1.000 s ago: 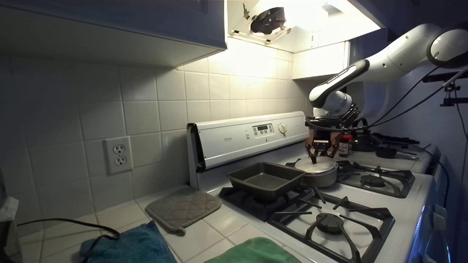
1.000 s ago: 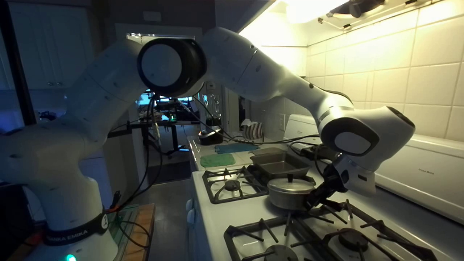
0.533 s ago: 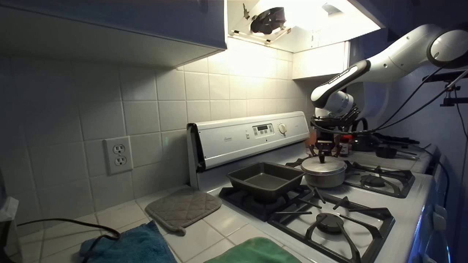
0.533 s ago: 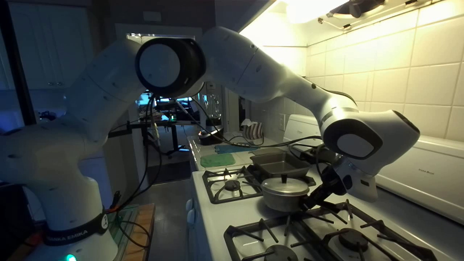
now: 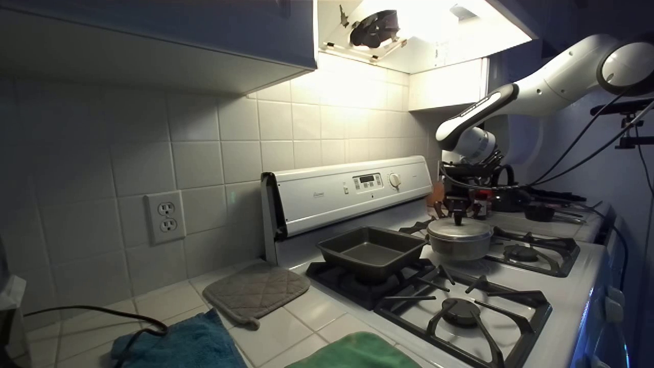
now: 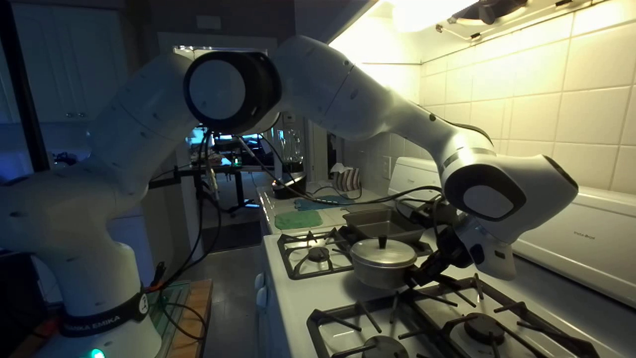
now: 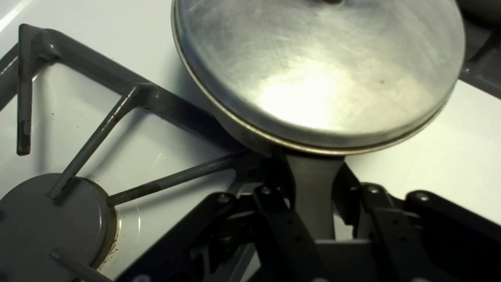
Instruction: Move the baking pan backwards
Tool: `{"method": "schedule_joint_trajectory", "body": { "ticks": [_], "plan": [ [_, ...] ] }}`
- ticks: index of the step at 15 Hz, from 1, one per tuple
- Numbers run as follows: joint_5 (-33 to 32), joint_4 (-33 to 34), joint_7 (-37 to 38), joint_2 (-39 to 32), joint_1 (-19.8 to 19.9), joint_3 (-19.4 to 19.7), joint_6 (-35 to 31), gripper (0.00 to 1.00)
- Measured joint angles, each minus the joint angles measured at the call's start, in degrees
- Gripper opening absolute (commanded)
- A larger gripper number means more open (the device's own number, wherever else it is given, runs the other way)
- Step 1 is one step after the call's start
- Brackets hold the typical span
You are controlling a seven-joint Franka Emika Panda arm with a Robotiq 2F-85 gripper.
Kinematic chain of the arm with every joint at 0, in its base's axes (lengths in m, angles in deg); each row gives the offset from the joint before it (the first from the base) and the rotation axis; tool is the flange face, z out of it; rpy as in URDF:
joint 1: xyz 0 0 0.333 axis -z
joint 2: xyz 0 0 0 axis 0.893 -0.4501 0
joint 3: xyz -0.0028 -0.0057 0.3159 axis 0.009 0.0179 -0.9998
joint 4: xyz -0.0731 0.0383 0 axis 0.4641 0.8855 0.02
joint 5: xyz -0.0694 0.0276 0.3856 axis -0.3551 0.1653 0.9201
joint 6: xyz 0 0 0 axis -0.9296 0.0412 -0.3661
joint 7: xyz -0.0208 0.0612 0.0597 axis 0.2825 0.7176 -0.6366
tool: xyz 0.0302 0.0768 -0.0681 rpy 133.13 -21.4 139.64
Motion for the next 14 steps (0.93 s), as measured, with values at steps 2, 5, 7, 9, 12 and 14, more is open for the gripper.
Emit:
{"method": "schedule_joint_trajectory", "body": {
  "ticks": [2,5,7,9,12,14],
  "plan": [
    [0.2,0.0,-0.8,0.1,-0.1,-0.2,0.5,0.12],
    [0.2,0.0,-1.6,0.1,-0.6,-0.5,0.8,0.12],
    [0.2,0.0,-1.7,0.3,-1.3,-0.6,0.9,0.12],
    [0.2,-0.1,-1.7,0.5,-2.2,-0.6,0.9,0.12],
    [0.2,-0.6,-1.7,1.3,-3.7,-0.7,0.9,0.12],
    [0.2,-1.3,-1.7,2.1,-4.7,-0.8,0.9,0.12]
  ]
}}
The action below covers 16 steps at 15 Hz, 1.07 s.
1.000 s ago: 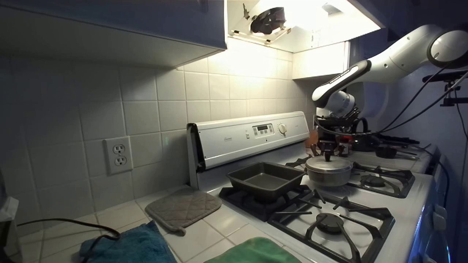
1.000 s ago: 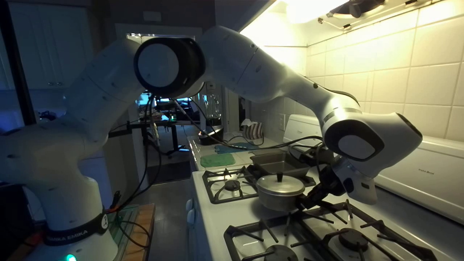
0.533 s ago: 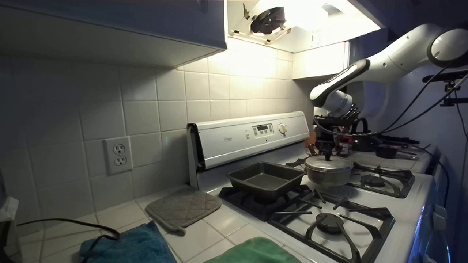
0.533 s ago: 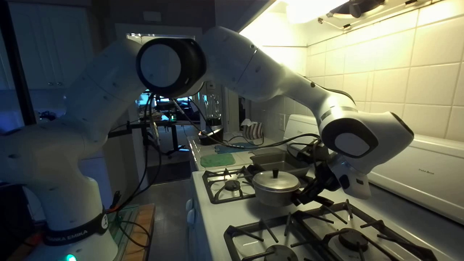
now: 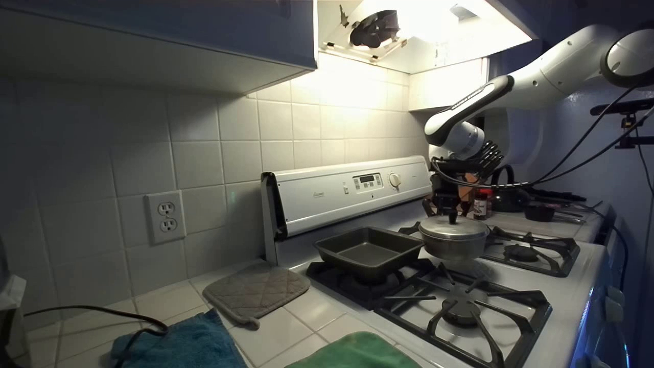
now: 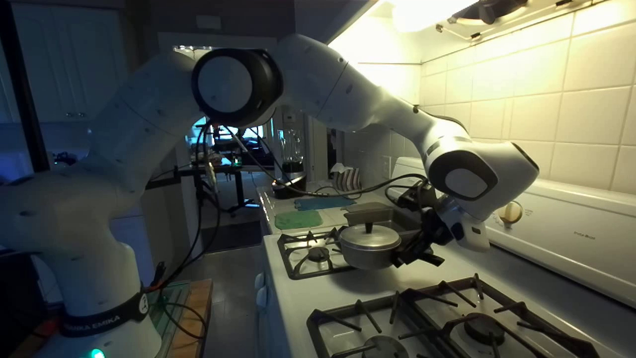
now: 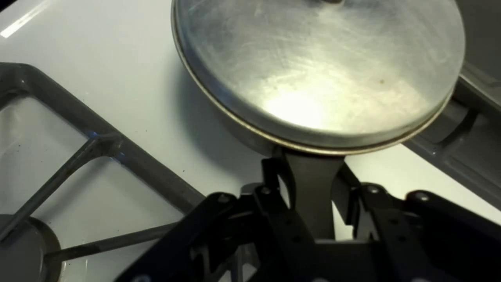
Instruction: Move the baking pan backwards
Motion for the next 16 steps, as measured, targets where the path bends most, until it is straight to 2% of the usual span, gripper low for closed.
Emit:
{"method": "schedule_joint_trajectory", "body": {
  "ticks": [16],
  "plan": [
    [0.0,-11.7,0.0,6.5,-5.9,0.0,-0.7,0.12]
  ]
}}
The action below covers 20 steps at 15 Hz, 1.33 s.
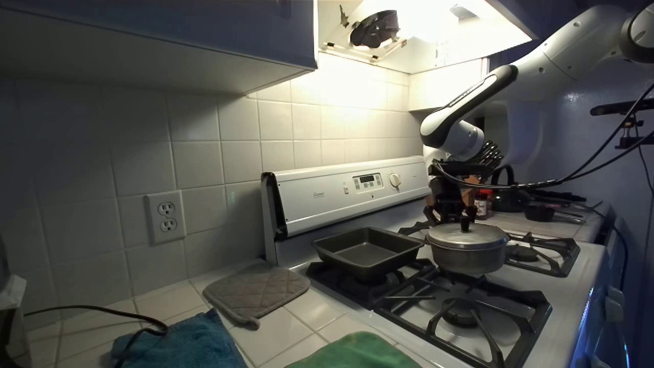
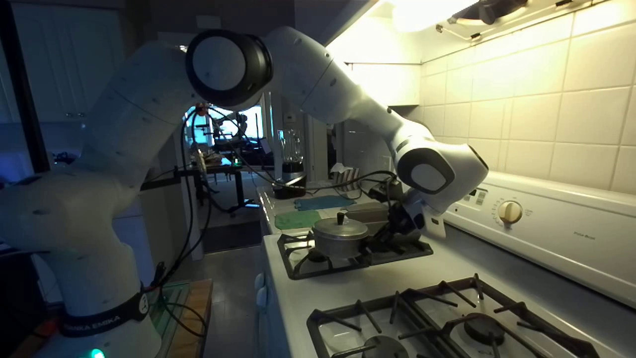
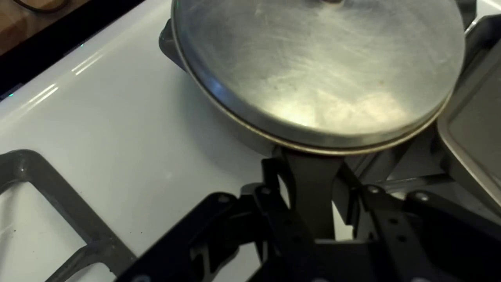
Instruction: Move the baking pan backwards
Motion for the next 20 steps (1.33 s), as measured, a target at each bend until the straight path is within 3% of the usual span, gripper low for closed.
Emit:
{"method": "schedule_joint_trajectory", "body": {
  "ticks": [11,20],
  "plan": [
    [0.0,-7.4,-0.4,4.0,-5.0,-0.9,-8.0,0.12],
    [0.0,-10.3,-1.3,5.2,-5.9,-2.7,-11.0,0.12]
  ]
}}
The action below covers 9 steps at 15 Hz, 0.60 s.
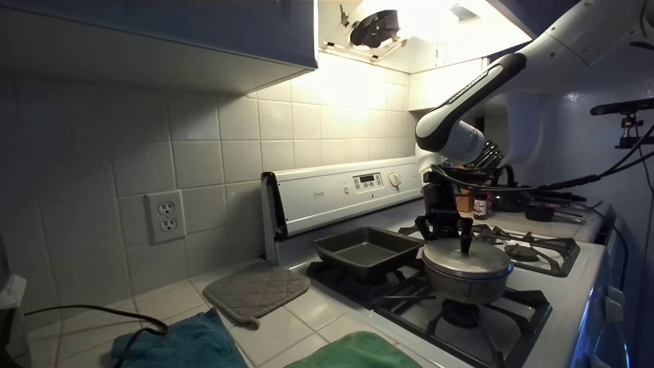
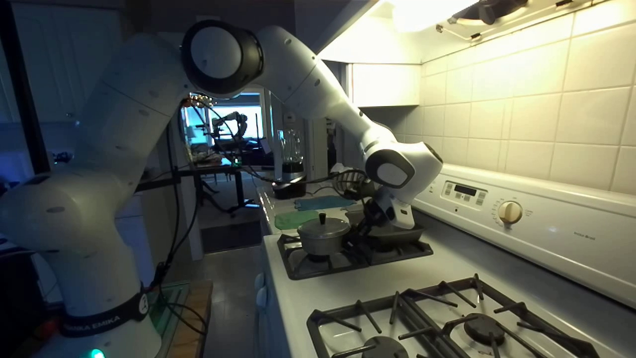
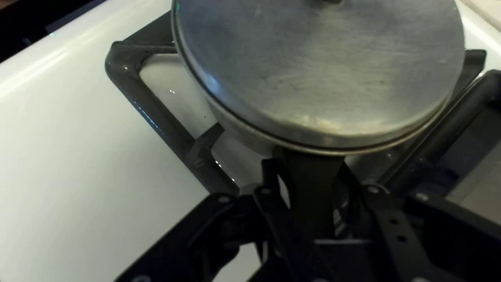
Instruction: Move the baking pan backwards
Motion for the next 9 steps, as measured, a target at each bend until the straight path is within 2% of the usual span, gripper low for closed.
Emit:
{"method": "schedule_joint_trajectory", "body": {
  "ticks": [9],
  "plan": [
    [0.0,-0.2,-0.7,0.2,-0.5,-0.9,0.0,0.12]
  ]
}}
